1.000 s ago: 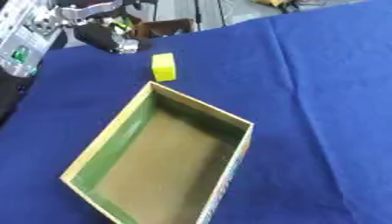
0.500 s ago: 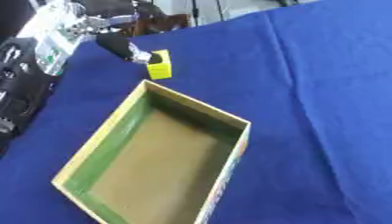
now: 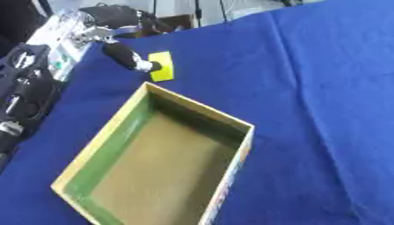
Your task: Pick up objects on the table and place them in the box.
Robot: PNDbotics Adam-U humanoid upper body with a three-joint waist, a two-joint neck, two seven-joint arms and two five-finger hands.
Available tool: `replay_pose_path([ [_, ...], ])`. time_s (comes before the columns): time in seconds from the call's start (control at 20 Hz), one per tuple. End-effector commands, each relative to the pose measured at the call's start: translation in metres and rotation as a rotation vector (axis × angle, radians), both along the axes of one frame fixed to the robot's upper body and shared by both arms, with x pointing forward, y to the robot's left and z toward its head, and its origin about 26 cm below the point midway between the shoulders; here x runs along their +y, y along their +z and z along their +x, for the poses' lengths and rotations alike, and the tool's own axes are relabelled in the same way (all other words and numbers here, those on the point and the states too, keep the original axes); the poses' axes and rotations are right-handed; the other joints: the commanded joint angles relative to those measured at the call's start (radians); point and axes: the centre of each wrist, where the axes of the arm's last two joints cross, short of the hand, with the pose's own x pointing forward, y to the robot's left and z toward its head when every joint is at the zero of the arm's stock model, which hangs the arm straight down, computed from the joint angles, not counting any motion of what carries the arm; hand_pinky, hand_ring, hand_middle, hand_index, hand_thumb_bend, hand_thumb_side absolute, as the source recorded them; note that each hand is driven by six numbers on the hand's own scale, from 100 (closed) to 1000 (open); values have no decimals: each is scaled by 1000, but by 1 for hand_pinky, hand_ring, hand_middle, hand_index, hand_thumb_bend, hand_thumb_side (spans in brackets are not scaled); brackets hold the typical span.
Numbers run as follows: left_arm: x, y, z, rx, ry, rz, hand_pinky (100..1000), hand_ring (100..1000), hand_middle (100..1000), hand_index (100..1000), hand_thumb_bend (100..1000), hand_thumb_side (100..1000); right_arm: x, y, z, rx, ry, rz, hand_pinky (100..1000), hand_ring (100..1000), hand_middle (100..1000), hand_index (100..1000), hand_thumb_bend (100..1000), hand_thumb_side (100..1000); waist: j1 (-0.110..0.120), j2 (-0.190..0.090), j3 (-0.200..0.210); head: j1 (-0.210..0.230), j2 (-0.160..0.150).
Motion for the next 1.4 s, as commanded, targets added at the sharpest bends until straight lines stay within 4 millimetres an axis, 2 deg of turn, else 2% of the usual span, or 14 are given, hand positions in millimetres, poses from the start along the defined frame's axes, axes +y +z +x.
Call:
replay_pose_path([
  [0.05,11,17,-5,-58,33,-2,710,823,887,981,384,693,1,8,-3,-25,-2,-26,705,674,773,904,157,848,-6,-17,-3,6,-14],
  [0.4,18,11,-1,-48,94,18,715,828,890,989,405,674,0,8,-3,-27,-7,-24,708,673,772,902,154,836,3,-7,-14,10,-21],
  [0.55,24,8,1,-26,142,16,726,832,878,996,460,727,0,8,-3,-28,-9,-21,709,673,771,901,164,836,7,-1,-19,14,-25],
  [0.75,31,3,5,19,190,-21,712,819,841,976,476,772,0,7,-3,-28,-14,-13,709,670,769,899,168,824,11,7,-25,20,-27],
  [1.25,39,-3,7,77,221,-95,671,789,806,960,453,807,1,7,-3,-32,-24,0,710,666,764,893,182,813,18,32,-40,44,-45],
  [1.4,41,-5,8,90,220,-126,664,789,823,963,443,807,1,6,-3,-31,-28,2,710,665,762,891,186,808,22,40,-46,51,-53],
])
